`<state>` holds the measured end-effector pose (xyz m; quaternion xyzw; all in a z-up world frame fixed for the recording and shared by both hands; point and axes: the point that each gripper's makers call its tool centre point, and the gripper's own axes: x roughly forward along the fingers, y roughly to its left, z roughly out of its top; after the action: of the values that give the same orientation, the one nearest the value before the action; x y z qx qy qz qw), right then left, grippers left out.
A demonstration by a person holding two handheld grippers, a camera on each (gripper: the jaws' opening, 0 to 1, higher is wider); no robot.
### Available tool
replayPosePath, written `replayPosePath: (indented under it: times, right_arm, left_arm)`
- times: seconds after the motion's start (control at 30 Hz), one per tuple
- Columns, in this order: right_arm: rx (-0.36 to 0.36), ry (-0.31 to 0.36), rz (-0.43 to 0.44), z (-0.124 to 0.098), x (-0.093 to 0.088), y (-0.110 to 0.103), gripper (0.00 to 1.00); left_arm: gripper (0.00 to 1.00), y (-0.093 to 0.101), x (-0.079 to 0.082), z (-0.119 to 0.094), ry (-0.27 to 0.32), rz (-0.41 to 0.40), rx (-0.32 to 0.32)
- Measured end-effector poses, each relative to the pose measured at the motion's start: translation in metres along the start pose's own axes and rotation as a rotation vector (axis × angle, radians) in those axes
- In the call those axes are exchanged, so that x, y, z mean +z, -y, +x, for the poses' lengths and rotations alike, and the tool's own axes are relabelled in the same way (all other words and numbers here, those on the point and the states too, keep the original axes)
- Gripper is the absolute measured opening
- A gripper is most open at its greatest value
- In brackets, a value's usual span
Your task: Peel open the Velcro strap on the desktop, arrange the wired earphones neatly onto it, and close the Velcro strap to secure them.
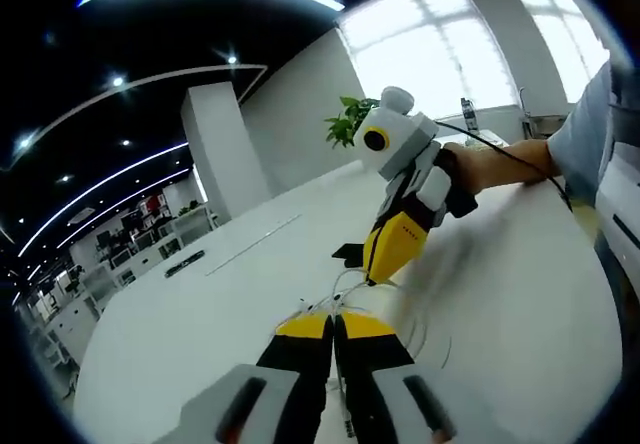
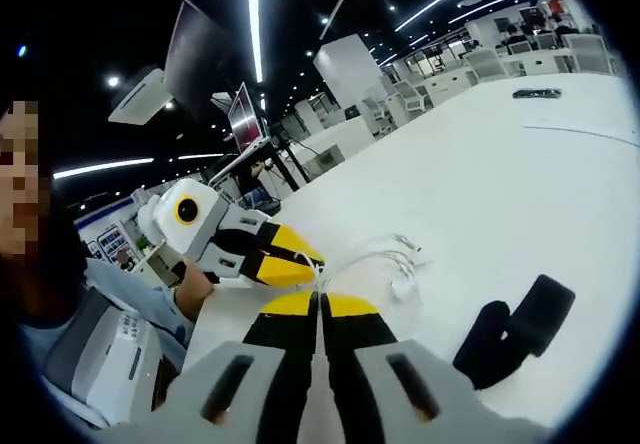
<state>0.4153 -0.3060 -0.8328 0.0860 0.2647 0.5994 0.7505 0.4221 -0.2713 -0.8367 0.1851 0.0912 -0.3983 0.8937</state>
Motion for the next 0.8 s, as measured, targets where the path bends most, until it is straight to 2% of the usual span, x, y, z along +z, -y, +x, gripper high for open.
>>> replayPosePath:
  times: [0.3,0.5,0.67,0.8]
  right_arm:
    - [-0.027,0.045,-0.042,-0.007,0.009,0.004,0.06]
    - [-0.082,0.085,-0.060,-0.013,0.019,0.017,0.06]
    - [-0.161,0.069,-0.117,-0.012,0.020,0.036,0.06]
    - [-0.213,0.020,-0.208,-0.007,0.018,0.046,0.07]
  left_arm:
    - [0.06,-0.005,0.001,-0.003,0.021,0.015,0.055]
    - [0.06,-0.010,0.001,-0.009,0.040,-0.025,0.068]
    - [0.06,-0.012,0.002,-0.011,0.050,-0.033,0.073]
    - [0.06,-0.012,0.001,-0.012,0.047,-0.022,0.075]
